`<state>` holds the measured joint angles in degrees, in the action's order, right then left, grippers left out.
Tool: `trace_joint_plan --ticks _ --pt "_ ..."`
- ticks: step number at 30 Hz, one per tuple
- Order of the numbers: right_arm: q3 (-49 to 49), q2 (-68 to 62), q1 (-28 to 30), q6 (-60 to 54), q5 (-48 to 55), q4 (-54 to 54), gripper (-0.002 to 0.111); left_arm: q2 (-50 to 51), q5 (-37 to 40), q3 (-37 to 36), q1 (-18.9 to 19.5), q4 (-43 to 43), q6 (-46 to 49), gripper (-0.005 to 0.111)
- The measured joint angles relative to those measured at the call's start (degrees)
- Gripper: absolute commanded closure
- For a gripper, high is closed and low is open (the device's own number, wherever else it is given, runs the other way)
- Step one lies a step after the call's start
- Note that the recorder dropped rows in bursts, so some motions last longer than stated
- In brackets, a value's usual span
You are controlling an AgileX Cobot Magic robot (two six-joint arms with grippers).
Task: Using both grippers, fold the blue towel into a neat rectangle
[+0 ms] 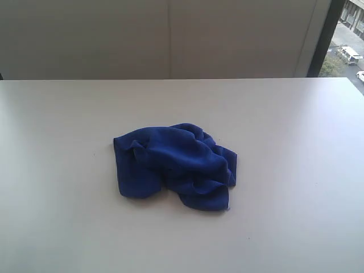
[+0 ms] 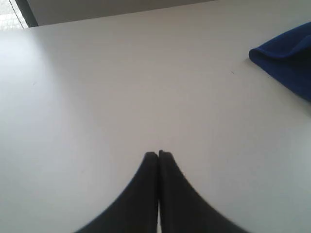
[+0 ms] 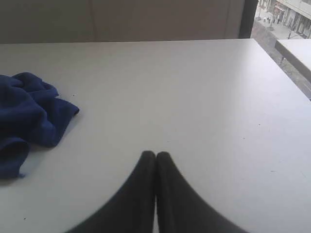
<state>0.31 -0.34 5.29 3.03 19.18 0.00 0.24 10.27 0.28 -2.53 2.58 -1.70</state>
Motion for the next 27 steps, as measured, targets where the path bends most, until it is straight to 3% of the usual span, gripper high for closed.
trace_joint_plan --ticks 27 --pt "0.00 0.00 0.00 0.00 0.00 0.00 0.108 0.00 -5.86 0.00 0.00 -4.18 0.47 0.107"
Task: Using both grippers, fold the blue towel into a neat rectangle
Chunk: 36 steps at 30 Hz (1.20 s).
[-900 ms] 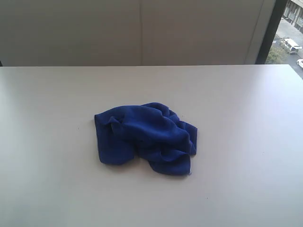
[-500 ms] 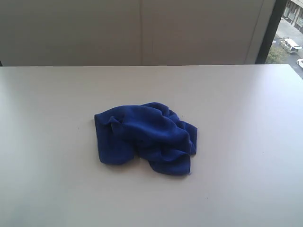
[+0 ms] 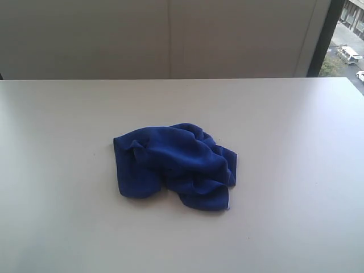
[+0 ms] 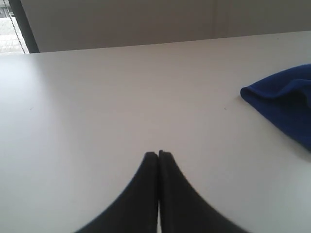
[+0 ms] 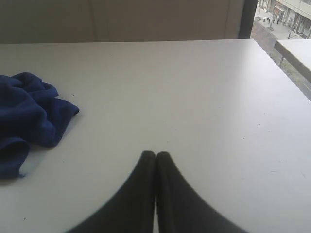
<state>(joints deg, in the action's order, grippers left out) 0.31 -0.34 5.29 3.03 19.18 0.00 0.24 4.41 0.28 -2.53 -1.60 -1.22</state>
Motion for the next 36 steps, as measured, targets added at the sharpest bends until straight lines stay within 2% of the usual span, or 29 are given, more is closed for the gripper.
trace_joint_plan --ticks 5,10,14,17,20,22,24,26,28,32,34,36 --pt "0.00 0.00 0.00 0.00 0.00 0.00 0.108 0.00 -2.00 0.00 0.00 -0.11 0.00 0.107" --pt "0.00 0.00 0.00 0.00 0.00 0.00 0.108 0.00 -10.71 0.00 0.00 -0.24 -3.08 0.107" --pt "0.00 0.00 0.00 0.00 0.00 0.00 0.108 0.00 -18.10 0.00 0.00 -0.24 -12.32 0.107" --pt "0.00 0.00 0.00 0.00 0.00 0.00 0.108 0.00 -27.82 0.00 0.00 0.00 -20.90 0.107" --pt "0.00 0.00 0.00 0.00 0.00 0.00 0.108 5.84 -31.85 0.56 0.00 7.91 -28.93 0.107" --pt "0.00 0.00 0.00 0.00 0.00 0.00 0.108 14.20 -34.46 3.09 0.00 15.84 -32.91 0.107" --pt "0.00 0.00 0.00 0.00 0.00 0.00 0.108 20.57 -36.73 5.55 0.00 19.30 -34.88 0.107" --pt "0.00 0.00 0.00 0.00 0.00 0.00 0.108 31.64 -38.71 10.91 0.00 23.71 -39.62 0.107" --pt "0.00 0.00 0.00 0.00 0.00 0.00 0.108 43.38 -39.29 16.11 0.00 32.03 -47.43 0.107" --pt "0.00 0.00 0.00 0.00 0.00 0.00 0.108 58.99 -39.76 23.25 0.00 50.55 -66.41 0.107" --pt "0.00 0.00 0.00 0.00 0.00 0.00 0.108 69.69 -41.75 26.93 0.00 63.78 -77.99 0.107" --pt "0.00 0.00 0.00 0.00 0.00 0.00 0.108 77.76 -42.96 28.49 0.00 69.04 -82.28 0.107"
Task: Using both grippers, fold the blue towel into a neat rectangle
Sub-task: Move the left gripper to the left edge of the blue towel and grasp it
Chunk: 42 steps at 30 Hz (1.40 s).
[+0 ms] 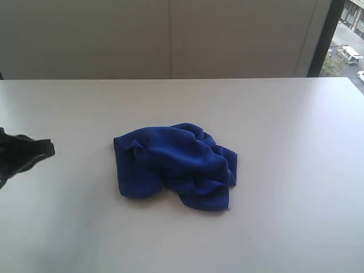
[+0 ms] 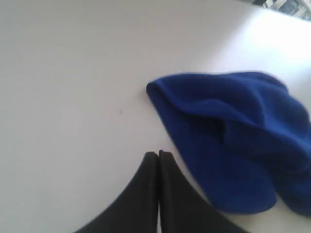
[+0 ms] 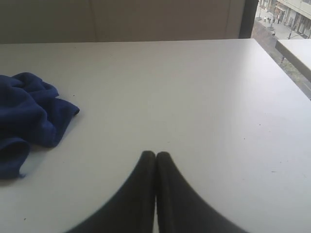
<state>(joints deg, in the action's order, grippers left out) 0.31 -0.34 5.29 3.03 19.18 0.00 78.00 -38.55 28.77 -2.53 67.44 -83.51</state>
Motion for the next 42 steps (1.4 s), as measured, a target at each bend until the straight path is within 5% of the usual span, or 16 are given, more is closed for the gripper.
trace_joint_plan --ticks 5,11,19,34,42 --pt "0.00 0.00 0.00 0.00 0.00 0.00 0.108 15.71 -4.45 2.49 0.00 1.65 -1.66 0.106" --pt "0.00 0.00 0.00 0.00 0.00 0.00 0.108 24.99 -10.95 6.73 -3.67 1.77 -1.66 0.072" --pt "0.00 0.00 0.00 0.00 0.00 0.00 0.108 26.80 -11.17 9.35 -8.74 -1.35 -1.66 0.066" --pt "0.00 0.00 0.00 0.00 0.00 0.00 0.108 26.89 -9.33 9.50 -9.81 -3.29 -6.29 0.066" --pt "0.00 0.00 0.00 0.00 0.00 0.00 0.108 26.89 -9.12 9.50 -11.26 -3.70 -7.79 0.044"
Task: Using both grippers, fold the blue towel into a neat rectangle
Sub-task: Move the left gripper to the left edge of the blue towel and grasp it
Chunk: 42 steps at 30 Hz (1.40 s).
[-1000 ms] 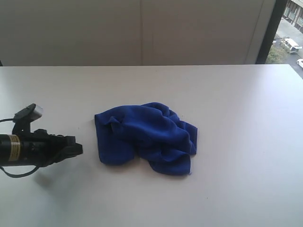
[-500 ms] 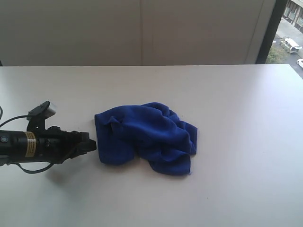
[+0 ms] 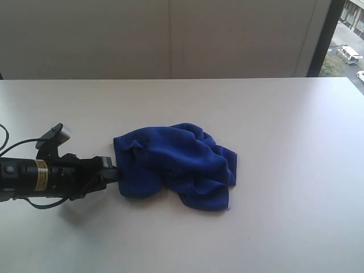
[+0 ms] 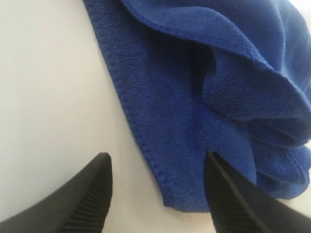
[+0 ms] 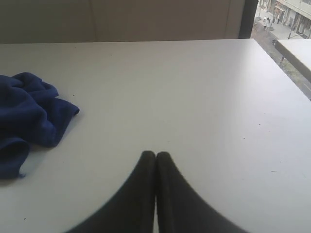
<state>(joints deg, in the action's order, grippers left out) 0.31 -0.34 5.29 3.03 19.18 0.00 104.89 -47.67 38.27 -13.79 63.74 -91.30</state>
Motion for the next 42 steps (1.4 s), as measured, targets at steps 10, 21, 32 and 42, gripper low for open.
trace_joint_plan --ticks 10,21,32,42 --pt "0.00 0.00 0.00 0.00 0.00 0.00 0.108 0.00 0.38 0.62 -2.01 -0.83 -2.21 0.044" --pt "0.00 0.00 0.00 0.00 0.00 0.00 0.108 0.00 1.98 0.99 -3.48 -1.30 -3.74 0.044" --pt "0.00 0.00 0.00 0.00 0.00 0.00 0.108 0.00 2.90 0.99 -5.42 -2.73 -4.97 0.047" --pt "0.00 0.00 0.00 0.00 0.00 0.00 0.108 0.00 3.58 0.99 -5.55 -3.72 -4.97 0.052"
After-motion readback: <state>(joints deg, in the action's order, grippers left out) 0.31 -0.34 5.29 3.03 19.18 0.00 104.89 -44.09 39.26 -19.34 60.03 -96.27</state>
